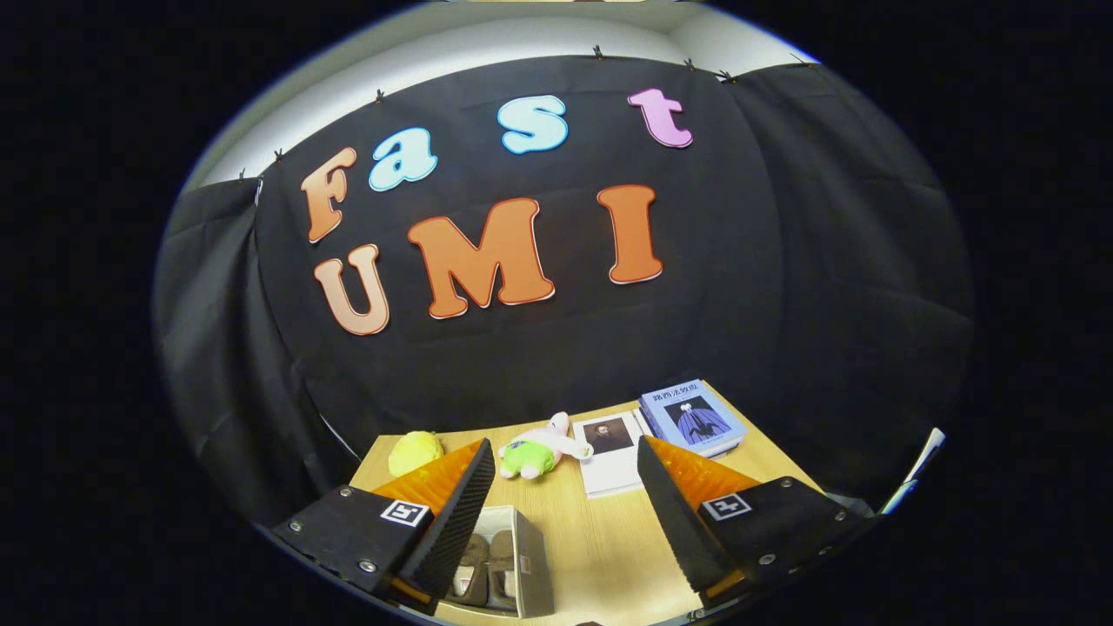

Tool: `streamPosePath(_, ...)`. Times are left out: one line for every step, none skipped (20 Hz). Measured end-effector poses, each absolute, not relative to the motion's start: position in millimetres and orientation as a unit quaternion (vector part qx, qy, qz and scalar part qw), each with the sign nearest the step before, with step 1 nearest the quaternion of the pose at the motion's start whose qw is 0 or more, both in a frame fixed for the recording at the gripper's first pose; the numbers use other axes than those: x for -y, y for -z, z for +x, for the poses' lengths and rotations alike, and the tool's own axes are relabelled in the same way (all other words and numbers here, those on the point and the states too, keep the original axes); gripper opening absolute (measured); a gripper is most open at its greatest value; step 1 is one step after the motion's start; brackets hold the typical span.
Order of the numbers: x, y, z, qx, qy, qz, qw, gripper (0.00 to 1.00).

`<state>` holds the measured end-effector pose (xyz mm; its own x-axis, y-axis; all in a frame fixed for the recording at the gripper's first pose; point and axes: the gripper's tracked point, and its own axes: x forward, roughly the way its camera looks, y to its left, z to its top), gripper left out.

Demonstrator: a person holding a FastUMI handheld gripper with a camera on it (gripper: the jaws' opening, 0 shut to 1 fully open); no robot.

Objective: Open the storage box then place both shoes into the box .Put the left shoe in first, then the right shoe, with the right side of both shoes facing outward in a uniform manner.

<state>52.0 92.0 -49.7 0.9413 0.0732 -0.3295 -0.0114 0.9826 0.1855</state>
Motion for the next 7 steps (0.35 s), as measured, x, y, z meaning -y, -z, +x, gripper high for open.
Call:
streamPosePath(-88.0, 45.7, 48.4, -0.164, -0.026, 0.09, 0.982, 0.98)
streamPosePath(-80.9, 42.9, 45.7, -0.158, -0.025, 0.087, 0.983, 0.98)
streamPosePath(-72.6, 42.1, 44.2, -0.154, -0.022, 0.083, 0.984, 0.98)
streamPosePath(-65.2, 40.9, 42.6, -0.152, -0.018, 0.08, 0.985, 0.98)
streamPosePath(-58.1, 39.2, 42.4, -0.15, -0.013, 0.08, 0.985, 0.98)
streamPosePath(-53.3, 38.1, 42.9, -0.147, -0.009, 0.08, 0.986, 0.98)
streamPosePath(-48.4, 36.0, 41.8, -0.145, -0.005, 0.082, 0.986, 0.98)
